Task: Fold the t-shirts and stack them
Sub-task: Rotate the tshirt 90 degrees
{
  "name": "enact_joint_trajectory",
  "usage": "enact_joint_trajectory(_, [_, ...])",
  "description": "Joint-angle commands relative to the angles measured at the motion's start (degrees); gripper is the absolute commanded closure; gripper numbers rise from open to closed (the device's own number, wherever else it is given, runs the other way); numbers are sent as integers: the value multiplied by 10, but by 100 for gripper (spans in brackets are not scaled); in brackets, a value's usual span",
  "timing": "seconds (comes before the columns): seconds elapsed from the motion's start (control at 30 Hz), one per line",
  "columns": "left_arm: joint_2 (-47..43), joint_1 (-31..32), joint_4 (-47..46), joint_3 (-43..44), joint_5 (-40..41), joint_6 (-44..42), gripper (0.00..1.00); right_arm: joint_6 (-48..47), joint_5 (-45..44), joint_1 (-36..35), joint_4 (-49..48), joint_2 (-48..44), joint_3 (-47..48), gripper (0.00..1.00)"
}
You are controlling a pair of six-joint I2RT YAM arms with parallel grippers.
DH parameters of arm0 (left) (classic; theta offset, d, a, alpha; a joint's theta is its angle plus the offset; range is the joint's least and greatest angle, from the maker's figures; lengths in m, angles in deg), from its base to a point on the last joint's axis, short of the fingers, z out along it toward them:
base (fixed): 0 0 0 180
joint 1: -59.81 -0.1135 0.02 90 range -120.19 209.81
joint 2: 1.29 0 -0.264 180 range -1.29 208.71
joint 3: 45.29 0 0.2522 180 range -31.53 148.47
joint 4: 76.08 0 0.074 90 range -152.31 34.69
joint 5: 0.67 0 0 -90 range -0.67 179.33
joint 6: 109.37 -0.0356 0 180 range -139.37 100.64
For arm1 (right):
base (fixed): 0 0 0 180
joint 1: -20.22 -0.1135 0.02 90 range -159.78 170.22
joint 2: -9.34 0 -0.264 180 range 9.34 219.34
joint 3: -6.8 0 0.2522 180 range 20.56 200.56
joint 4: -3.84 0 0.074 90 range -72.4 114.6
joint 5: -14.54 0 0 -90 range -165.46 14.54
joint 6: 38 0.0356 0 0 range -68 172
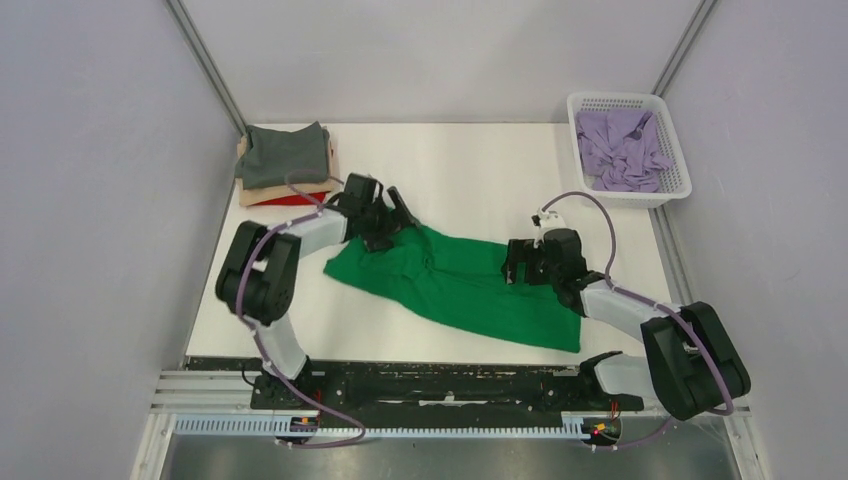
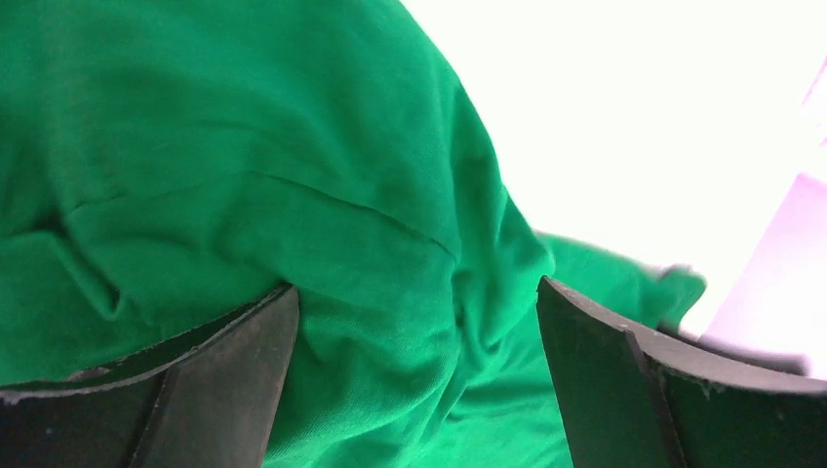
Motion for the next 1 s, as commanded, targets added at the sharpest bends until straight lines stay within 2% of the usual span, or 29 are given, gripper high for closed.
enact_joint_trajectory(0.0, [160,-32,19,139,45,-10,0,5,55,-38,51,-22,-32,2])
enact_joint_trajectory(0.07, [232,-31,64,256,81,-8,0,3,51,-71,77,-34,-31,2])
enact_joint_trajectory(0.17, [345,-26,121,451,59,-2,0,-3,74,-119,93,-52,-30,2])
enact_joint_trajectory(0.27, [465,-11,153,658,14,3,0,-34,134,-171,109,-68,-24,2])
enact_joint_trajectory(0.37, [596,2,63,837,-118,20,0,-62,168,-227,86,-91,-28,2])
enact_joint_trajectory(0.43, [655,8,-42,903,-194,78,0,-65,204,-237,66,-99,-29,2])
enact_joint_trajectory(0.5, [677,21,-141,909,-205,119,0,-64,228,-238,45,-103,-30,2])
enact_joint_trajectory(0.57, [676,37,-157,907,-187,103,0,-65,223,-238,37,-103,-25,2])
enact_joint_trajectory(0.8, [613,56,-98,895,-146,16,0,-51,131,-238,52,-123,-4,2])
enact_joint_trajectory(0.87, [583,56,-52,887,-127,-11,0,-65,99,-250,77,-125,9,2])
enact_joint_trajectory(0.97, [512,59,-36,818,-93,-52,0,-80,60,-281,114,-117,28,4])
